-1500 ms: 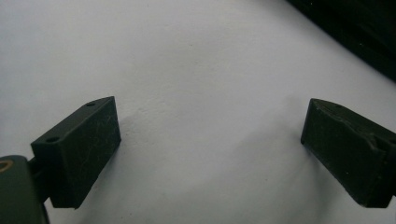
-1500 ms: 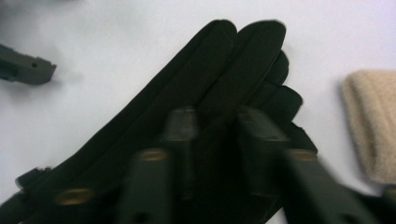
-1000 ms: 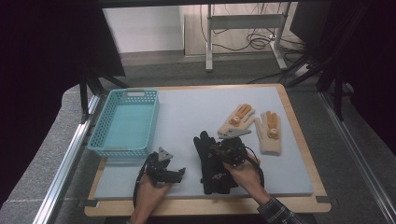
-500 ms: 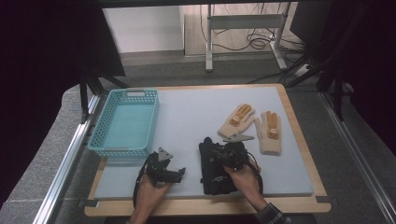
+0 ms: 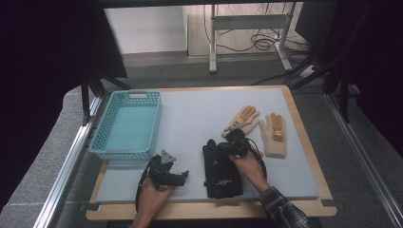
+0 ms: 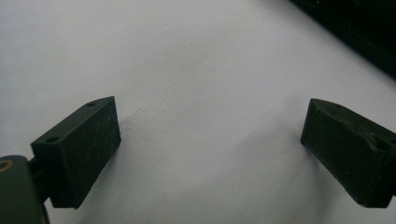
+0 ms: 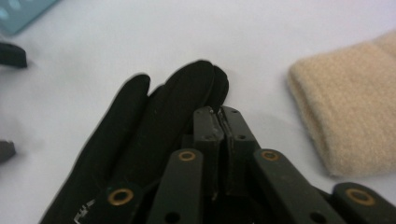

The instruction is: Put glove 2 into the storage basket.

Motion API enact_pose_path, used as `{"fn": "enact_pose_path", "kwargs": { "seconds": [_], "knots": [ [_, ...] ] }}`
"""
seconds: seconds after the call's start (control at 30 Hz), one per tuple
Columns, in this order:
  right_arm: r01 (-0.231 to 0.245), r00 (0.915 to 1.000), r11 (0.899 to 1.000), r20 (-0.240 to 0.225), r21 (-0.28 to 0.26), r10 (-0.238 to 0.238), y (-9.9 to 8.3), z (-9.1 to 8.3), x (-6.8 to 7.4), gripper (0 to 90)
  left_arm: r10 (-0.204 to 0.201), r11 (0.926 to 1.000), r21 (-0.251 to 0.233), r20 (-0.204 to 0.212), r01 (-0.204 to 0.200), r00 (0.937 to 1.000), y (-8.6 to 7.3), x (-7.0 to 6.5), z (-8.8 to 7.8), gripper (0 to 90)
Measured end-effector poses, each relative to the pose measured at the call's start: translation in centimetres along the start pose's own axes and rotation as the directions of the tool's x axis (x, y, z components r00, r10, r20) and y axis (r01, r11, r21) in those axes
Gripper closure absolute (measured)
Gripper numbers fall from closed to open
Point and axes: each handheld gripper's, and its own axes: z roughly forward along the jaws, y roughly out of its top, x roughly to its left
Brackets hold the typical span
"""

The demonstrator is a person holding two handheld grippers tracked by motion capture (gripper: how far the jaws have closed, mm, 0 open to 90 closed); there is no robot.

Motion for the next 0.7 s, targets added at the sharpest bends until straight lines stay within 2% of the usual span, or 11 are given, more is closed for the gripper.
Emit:
{"fn": "enact_pose_path", "kwargs": {
  "seconds": [0.07, 0.1, 0.17, 0.2, 0.23, 0.27, 0.33, 0.4, 0.5, 0.57, 0.7],
  "knots": [
    [0.000, 1.0000, 1.000, 0.008, -0.031, 0.000, 0.1, -0.6, 0.2, 85.9, 0.000, 1.0000, 0.000, 0.000, 0.000, 1.0000, 0.0, 0.0, 0.0, 5.0],
    [0.006, 0.9995, 0.998, 0.030, -0.058, -0.005, 0.1, -1.2, 0.3, 85.8, 0.004, 1.0000, 0.006, 0.000, -0.004, 1.0000, 0.0, 0.0, 0.0, 5.0],
    [0.014, 0.9987, 0.998, 0.050, -0.064, -0.011, 0.1, -1.5, 0.1, 83.9, 0.002, 1.0000, 0.002, 0.000, -0.002, 1.0000, 0.0, 0.0, 0.0, 5.0],
    [0.018, 0.9982, 0.998, 0.058, -0.053, -0.014, 0.0, -1.4, -0.1, 77.7, 0.000, 1.0000, 0.000, 0.000, 0.000, 1.0000, 0.0, 0.0, 0.0, 5.0],
    [0.028, 0.9972, 0.998, 0.072, -0.059, -0.024, -0.1, -1.4, -0.4, 67.2, 0.000, 1.0000, 0.000, 0.000, 0.000, 1.0000, 0.0, 0.0, 0.0, 5.0],
    [0.028, 0.9976, 0.997, 0.065, -0.067, -0.024, -0.3, -1.7, -0.5, 65.5, 0.005, 1.0000, 0.005, 0.000, -0.005, 1.0000, 0.0, 0.0, 0.0, 5.0],
    [0.044, 0.9989, 0.994, 0.023, -0.098, -0.042, -0.6, -2.8, -0.3, 63.7, 0.000, 1.0000, 0.000, 0.000, 0.000, 1.0000, 0.0, 0.0, 0.0, 5.0],
    [0.078, 0.9965, 0.992, -0.021, -0.094, -0.081, -1.1, -3.9, 0.4, 63.0, -0.001, 1.0000, -0.003, 0.000, 0.001, 1.0000, 0.0, 0.0, 0.0, 5.0],
    [0.156, 0.9832, 0.985, -0.085, -0.068, -0.161, -2.3, -5.6, 2.0, 62.7, 0.005, 1.0000, 0.004, 0.000, -0.005, 1.0000, 0.0, 0.0, 0.0, 5.0],
    [0.189, 0.9732, 0.981, -0.123, -0.052, -0.194, -3.3, -6.3, 3.0, 60.8, 0.002, 1.0000, 0.002, 0.000, -0.002, 1.0000, 0.0, 0.0, 0.0, 5.0],
    [0.249, 0.9513, 0.968, -0.182, -0.019, -0.249, -5.1, -6.6, 4.5, 48.5, 0.000, 1.0000, 0.000, -0.001, 0.000, 1.0000, 0.0, 0.0, 0.0, 5.0]
  ]
}}
